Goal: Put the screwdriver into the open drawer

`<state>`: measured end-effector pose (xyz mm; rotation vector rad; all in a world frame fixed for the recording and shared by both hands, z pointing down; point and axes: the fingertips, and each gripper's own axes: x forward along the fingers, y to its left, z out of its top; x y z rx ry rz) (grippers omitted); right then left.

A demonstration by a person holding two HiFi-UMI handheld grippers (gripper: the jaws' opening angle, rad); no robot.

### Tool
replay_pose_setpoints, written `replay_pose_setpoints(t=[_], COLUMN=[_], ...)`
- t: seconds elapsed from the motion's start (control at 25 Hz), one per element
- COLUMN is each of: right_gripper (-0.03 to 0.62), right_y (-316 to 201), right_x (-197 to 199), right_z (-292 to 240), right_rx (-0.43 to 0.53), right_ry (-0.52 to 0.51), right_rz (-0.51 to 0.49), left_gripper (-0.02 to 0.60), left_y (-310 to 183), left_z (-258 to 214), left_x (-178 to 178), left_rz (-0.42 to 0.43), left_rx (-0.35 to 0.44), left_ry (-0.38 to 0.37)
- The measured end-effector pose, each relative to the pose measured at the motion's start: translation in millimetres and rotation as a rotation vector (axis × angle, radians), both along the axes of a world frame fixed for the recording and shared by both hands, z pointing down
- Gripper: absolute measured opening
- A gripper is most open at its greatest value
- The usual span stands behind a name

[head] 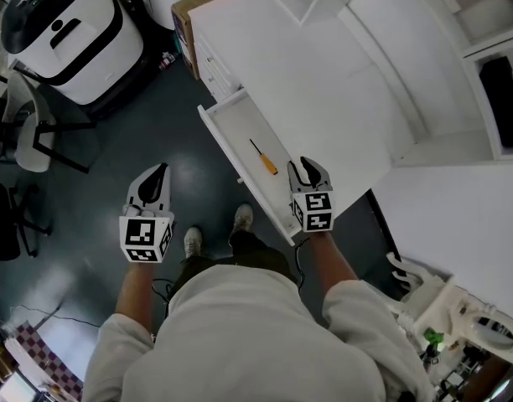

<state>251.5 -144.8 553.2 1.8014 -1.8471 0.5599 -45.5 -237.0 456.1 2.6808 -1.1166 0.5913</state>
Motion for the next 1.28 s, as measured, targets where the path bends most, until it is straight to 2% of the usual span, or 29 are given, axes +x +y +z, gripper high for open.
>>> replay_pose_setpoints(t=[0.4,0.68,0.92,1.28], right_gripper=[0.118,0.072,0.005,0.003], right_y=[44.3,84.1,119.8,155.3], right_x=[21.6,32.7,35.6,34.6], right_z=[-72.8,-109.2,-124.8,-136.3], right_rx=[0.181,0.282,0.323,0.360], right_ry=[0.001,0.022,0.050,0.078], right_rz=[0.189,0.310,0.406,0.504], left_gripper=[0.006,0.006,0.006,0.005], left_y=[-5.6,-2.9,4.8,17.2], left_z=[-21.9,-30.5,-35.7,-41.4], left_x=[32.6,56.0,71.7,85.6], left_rz=[0.114,0.194,0.253,0.315], left_rx=[0.049,0.067,0.072,0.079], left_ry=[0.032,0.044,0.055,0.061])
